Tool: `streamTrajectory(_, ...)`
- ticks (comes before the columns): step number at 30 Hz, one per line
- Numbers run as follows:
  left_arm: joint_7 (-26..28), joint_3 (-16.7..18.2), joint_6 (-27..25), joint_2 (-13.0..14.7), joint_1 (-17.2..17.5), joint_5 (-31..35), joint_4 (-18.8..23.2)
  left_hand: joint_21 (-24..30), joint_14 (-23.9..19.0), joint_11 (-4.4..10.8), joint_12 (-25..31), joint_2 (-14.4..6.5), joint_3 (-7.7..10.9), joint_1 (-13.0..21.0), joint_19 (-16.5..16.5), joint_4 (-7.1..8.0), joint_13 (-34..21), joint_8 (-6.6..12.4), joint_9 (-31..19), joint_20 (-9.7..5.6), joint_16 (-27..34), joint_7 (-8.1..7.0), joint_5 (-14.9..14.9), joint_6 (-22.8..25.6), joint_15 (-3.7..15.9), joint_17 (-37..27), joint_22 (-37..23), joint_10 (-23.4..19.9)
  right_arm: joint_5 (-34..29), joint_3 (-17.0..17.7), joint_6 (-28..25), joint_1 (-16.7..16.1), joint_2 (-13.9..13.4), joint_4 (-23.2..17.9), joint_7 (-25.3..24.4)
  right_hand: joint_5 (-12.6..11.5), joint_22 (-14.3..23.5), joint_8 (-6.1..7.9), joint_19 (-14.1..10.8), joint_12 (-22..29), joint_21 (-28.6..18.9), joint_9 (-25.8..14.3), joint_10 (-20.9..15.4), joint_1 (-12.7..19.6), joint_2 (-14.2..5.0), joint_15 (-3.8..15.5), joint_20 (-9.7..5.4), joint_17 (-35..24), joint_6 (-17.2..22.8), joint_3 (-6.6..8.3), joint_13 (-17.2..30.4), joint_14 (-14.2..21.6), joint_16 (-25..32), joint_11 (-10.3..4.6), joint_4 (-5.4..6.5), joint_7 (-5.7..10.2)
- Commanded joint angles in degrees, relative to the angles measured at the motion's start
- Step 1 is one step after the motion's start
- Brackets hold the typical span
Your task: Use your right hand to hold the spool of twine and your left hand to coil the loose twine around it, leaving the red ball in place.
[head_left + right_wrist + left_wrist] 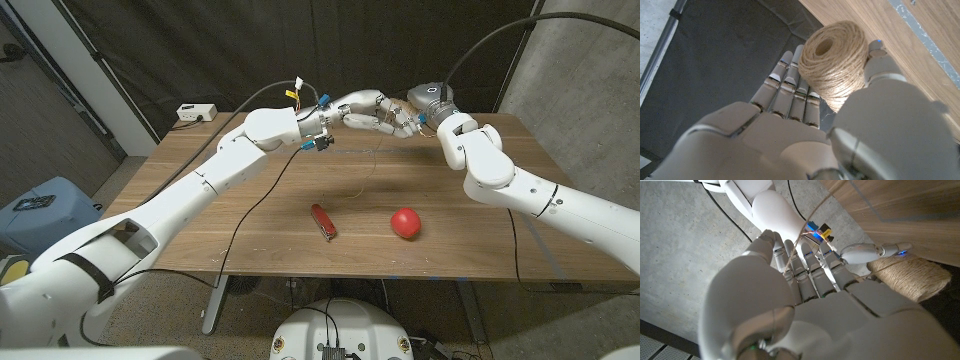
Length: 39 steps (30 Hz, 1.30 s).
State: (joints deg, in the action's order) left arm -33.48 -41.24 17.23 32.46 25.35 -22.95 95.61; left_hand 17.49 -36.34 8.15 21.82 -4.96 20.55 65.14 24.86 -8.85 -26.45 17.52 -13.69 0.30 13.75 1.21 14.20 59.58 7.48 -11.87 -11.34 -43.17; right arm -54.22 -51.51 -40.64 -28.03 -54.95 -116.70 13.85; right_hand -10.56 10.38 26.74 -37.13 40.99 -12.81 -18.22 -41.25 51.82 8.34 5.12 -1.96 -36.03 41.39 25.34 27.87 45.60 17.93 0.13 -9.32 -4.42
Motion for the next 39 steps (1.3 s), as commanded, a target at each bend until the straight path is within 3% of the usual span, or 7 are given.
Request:
streamTrajectory(1, -0.2, 0.4, 0.5, -0.4, -0.8, 0.1, -0.6, 0.2, 0.0, -0.64, -0.2, -0.5, 0.3, -0.1, 0.0, -0.28, -0.2, 0.22, -0.2, -0.39, -0.1, 0.42, 0.4, -0.1, 0.49, -0.3, -0.1, 0.1, -0.3, -0.2, 0.4, -1.2, -0.3, -0.9, -0.1, -0.4, 0.2, 0.2, -0.3, 0.5, -0.3, -0.1, -4.6, 5.7, -5.71, 6.52, -0.14, -0.3, 7.5, 0.0, 0.3, 0.8, 0.0, -4.46, 0.13, 6.92)
streamTrajectory(13, -0.3, 1.4, 0.8, -0.4, -0.6, -0.8, -0.1, 0.4, -0.2, -0.83, -0.3, -0.4, 0.4, 0.0, 0.4, -0.38, -0.3, 0.36, -0.6, 0.11, -0.2, 0.86, 0.6, -0.1, 0.29, -0.1, -0.2, 0.0, 0.4, 0.1, 0.5, -1.9, -0.4, -0.5, -0.2, -0.3, 0.2, 0.28, -0.4, 0.5, -0.3, 0.0, -4.7, 6.0, -5.69, 6.56, -0.24, -0.1, 7.7, -0.15, 0.4, 1.1, -0.2, -4.78, 0.08, 6.77)
streamTrajectory(23, 1.4, 2.9, 1.3, -1.2, -1.0, -0.5, -1.6, 0.5, -1.0, -0.88, -0.3, -0.4, 0.34, -0.2, 0.4, -0.26, -0.5, 0.31, -0.6, 0.2, -0.1, 0.82, 0.7, 0.0, -1.25, 0.0, -0.2, 0.0, 1.9, 0.2, 0.4, -2.7, -0.2, -0.9, -0.4, -0.3, 0.2, 0.3, -0.5, 0.4, -0.3, 0.1, -4.7, 5.9, -5.65, 6.73, -0.26, -0.1, 7.8, -0.19, 0.3, 1.2, -0.5, -4.69, 0.21, 7.02)
streamTrajectory(39, 1.6, 3.3, 1.9, -2.7, -2.5, 0.3, -4.3, 0.6, -1.4, -1.38, -0.3, -0.7, 0.02, 0.0, 0.3, -0.29, -0.7, 0.25, -0.8, 0.1, 0.4, 1.18, 0.7, 0.0, -0.81, -0.5, -0.2, -0.4, 2.3, -0.1, 1.1, -3.9, -0.9, -2.4, -1.0, -0.3, 0.2, 0.41, -0.4, 0.3, -0.2, 0.2, -4.8, 6.3, -5.93, 6.93, -0.36, -0.2, 8.0, -0.63, 0.3, 1.2, -0.5, -4.66, 0.18, 7.23)
